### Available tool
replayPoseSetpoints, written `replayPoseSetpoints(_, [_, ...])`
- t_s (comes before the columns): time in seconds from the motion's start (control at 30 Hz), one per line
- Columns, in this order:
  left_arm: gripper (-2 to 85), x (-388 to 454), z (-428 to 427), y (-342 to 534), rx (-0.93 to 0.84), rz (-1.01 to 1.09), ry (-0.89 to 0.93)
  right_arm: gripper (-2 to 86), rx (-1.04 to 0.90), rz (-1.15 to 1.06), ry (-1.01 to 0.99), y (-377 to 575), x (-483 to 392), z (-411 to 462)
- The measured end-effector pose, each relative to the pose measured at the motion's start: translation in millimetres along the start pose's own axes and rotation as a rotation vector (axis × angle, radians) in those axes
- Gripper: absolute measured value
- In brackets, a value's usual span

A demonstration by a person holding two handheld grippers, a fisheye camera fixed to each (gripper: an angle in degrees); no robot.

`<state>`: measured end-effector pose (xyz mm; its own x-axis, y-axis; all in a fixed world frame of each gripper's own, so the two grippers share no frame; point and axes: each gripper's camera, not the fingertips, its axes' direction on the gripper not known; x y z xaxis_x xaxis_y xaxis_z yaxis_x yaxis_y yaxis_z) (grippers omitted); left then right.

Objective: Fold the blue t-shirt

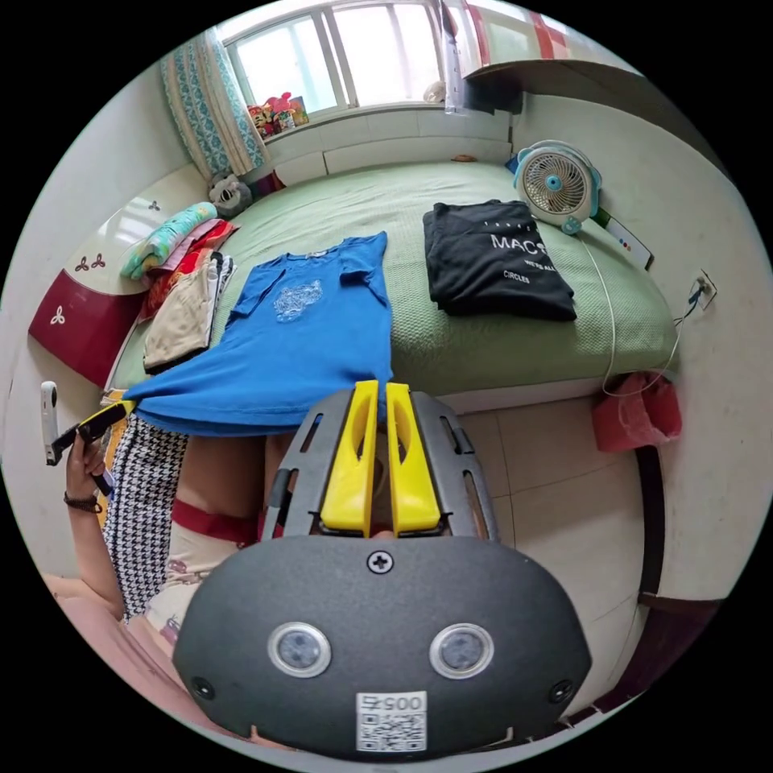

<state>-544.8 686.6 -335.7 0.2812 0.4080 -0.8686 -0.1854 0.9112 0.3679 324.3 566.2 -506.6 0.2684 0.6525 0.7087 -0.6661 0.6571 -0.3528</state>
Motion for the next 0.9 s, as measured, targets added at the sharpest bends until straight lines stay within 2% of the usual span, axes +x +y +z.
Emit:
replayPoseSetpoints(0.37, [4.1,-1,-11,-1,-0.024,-0.010,-0.066,1.2,-0.032,-0.001,0.019,-7,-9,-10])
replayPoseSetpoints(0.6, [2.9,-23,4,-43,-0.002,-0.055,-0.095,1.3,-0.013,0.043,0.013,-37,-13,19])
replayPoseSetpoints(0.77, [-0.1,-41,16,-92,0.055,-0.051,-0.188,1.3,0.010,0.037,0.006,-89,-19,45])
replayPoseSetpoints(0.9, [0.0,-59,58,-137,0.004,-0.067,-0.174,1.2,0.005,-0.013,0.056,-131,-34,69])
